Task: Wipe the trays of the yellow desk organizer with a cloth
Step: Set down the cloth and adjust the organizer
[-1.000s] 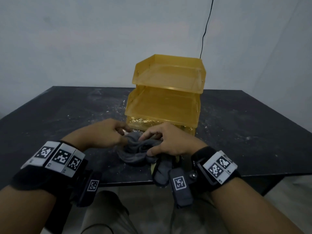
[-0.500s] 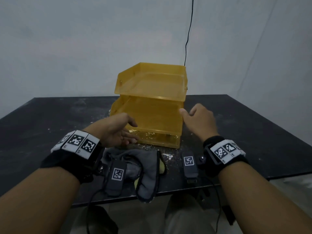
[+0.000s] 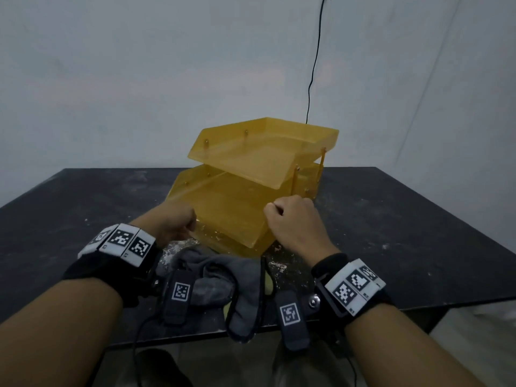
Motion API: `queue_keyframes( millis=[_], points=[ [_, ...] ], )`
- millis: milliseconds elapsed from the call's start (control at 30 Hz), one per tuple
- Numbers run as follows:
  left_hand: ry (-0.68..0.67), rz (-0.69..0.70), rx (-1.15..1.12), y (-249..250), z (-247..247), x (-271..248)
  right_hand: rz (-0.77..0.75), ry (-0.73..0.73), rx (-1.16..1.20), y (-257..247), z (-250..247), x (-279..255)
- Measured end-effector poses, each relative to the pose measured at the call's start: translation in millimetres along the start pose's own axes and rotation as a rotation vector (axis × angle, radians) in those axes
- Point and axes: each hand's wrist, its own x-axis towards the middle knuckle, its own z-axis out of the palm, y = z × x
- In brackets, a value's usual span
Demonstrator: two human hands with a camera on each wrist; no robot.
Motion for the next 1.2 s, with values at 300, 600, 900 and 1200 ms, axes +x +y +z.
queue_keyframes(
  millis=[300,600,900,1200],
  points=[
    [-0.137,0.318,0.542,-19.7,-14.0,3.3,-0.316,0.154,-0.356,21.1,-29.4,44.1],
    [-0.134,0.320,0.659,-25.3,-7.8,21.2,-0.322,-0.186,-0.104,30.2,-69.0,82.8],
    [-0.184,0.269,0.853,-24.0,-0.4,40.6,-0.399,-0.106,-0.027,43.0,-56.1,94.9],
    [-0.219,0.217,1.068,-13.9,3.6,46.7,-0.443,-0.095,-0.002,39.9,-77.4,110.6]
  ],
)
